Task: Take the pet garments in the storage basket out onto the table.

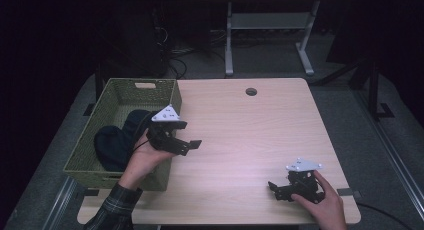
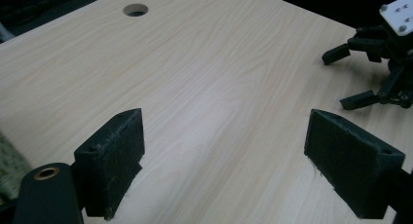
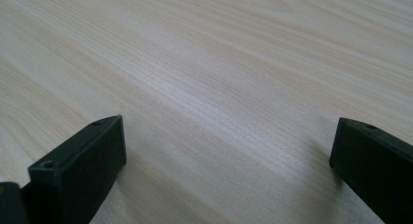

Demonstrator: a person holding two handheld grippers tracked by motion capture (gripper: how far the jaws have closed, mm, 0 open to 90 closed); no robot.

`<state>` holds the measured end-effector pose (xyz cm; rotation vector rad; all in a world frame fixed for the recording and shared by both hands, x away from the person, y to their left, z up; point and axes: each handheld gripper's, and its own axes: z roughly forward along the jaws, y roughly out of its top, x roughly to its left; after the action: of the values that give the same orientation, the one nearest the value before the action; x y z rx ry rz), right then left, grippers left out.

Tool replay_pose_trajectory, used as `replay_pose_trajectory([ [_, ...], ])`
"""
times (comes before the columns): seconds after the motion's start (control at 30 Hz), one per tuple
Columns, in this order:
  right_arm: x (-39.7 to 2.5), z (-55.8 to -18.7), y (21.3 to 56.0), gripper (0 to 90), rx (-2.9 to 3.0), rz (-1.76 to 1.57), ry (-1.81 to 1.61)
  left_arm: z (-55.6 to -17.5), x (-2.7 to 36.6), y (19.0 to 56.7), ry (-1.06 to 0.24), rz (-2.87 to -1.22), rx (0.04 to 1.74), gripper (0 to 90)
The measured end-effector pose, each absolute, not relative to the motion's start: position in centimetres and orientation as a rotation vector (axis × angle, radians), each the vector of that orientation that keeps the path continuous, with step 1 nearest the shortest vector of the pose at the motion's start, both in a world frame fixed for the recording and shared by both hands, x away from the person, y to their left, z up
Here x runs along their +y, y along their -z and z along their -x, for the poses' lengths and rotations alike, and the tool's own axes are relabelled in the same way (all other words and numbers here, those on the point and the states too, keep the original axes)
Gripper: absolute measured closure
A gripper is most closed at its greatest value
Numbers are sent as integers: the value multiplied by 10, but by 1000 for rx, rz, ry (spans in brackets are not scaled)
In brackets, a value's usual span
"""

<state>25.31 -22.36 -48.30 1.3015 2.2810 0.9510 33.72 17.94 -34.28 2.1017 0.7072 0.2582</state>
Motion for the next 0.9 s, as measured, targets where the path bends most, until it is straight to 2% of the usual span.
replay_pose_trajectory([
  [0.9,-224,-253,483,0,2284,-1298,-952,-349,243,340,-370,-2053,867,147],
])
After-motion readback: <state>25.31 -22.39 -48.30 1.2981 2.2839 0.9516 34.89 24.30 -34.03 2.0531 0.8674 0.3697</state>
